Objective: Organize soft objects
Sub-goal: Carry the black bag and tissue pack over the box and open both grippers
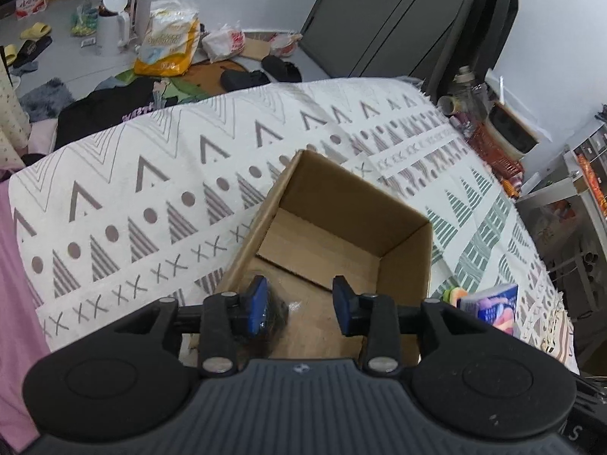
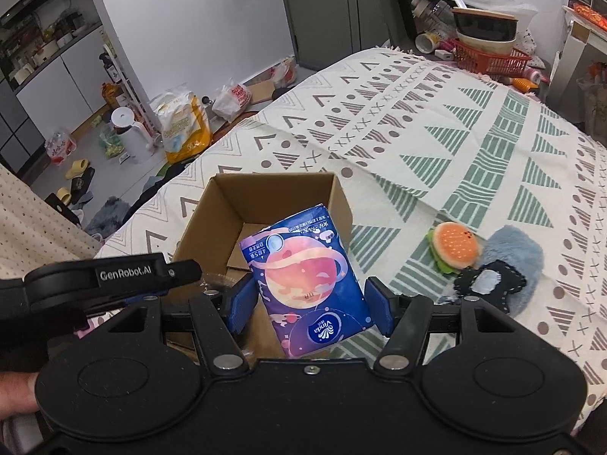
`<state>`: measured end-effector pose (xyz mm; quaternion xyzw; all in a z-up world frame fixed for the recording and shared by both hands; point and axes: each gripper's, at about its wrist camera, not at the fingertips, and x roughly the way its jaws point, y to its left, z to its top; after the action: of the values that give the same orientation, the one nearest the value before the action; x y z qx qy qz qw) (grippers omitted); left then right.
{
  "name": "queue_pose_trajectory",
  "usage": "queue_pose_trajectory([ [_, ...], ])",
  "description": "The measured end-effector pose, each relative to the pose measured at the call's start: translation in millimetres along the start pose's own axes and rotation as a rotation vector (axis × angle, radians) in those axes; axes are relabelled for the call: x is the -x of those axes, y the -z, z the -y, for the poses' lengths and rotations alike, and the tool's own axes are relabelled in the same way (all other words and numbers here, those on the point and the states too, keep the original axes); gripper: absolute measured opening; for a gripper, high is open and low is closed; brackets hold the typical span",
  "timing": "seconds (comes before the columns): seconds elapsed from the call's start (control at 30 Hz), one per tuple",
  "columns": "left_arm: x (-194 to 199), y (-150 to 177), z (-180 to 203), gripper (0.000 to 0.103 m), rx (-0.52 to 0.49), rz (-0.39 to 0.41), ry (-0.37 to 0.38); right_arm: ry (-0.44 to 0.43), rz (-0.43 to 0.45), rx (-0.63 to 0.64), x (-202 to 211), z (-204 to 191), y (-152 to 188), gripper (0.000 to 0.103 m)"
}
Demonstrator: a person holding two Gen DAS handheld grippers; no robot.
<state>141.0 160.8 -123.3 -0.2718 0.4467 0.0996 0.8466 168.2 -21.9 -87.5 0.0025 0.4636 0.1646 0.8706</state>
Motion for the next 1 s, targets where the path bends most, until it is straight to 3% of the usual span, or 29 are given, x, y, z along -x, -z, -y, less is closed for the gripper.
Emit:
queue_pose_trajectory([
  [0.13, 7.4, 2.2, -2.1, 0.042, -0.012, 0.009, -0.022, -0.016, -0.005, -0.011, -3.7, -2.9, -0.7, 0.060],
  [0.4, 21.0, 1.8, -5.3, 0.058, -0.020, 0.014, -0.067, -0.081, 0.006, -0.060, -5.5, 0.5, -2.9, 0.064],
  [0.6, 31.4, 4.0, 4.9, 0.077, -0.047, 0.032, -0.093, -0.079, 0.032, -0.078, 7.1, 14.5, 0.1, 0.083],
  [0.77, 34.2, 9.4, 18.6, 0.077, -0.074, 0.029, -0.090, -0.073, 0.042, -0.107, 20.5, 36.4, 4.4, 0.093],
  [1.0, 38.4, 21.7, 43.9, 0.077, -0.139, 0.042, -0.067, -0.049, 0.053, -0.133, 37.9, 66.4, 13.7, 0.099],
])
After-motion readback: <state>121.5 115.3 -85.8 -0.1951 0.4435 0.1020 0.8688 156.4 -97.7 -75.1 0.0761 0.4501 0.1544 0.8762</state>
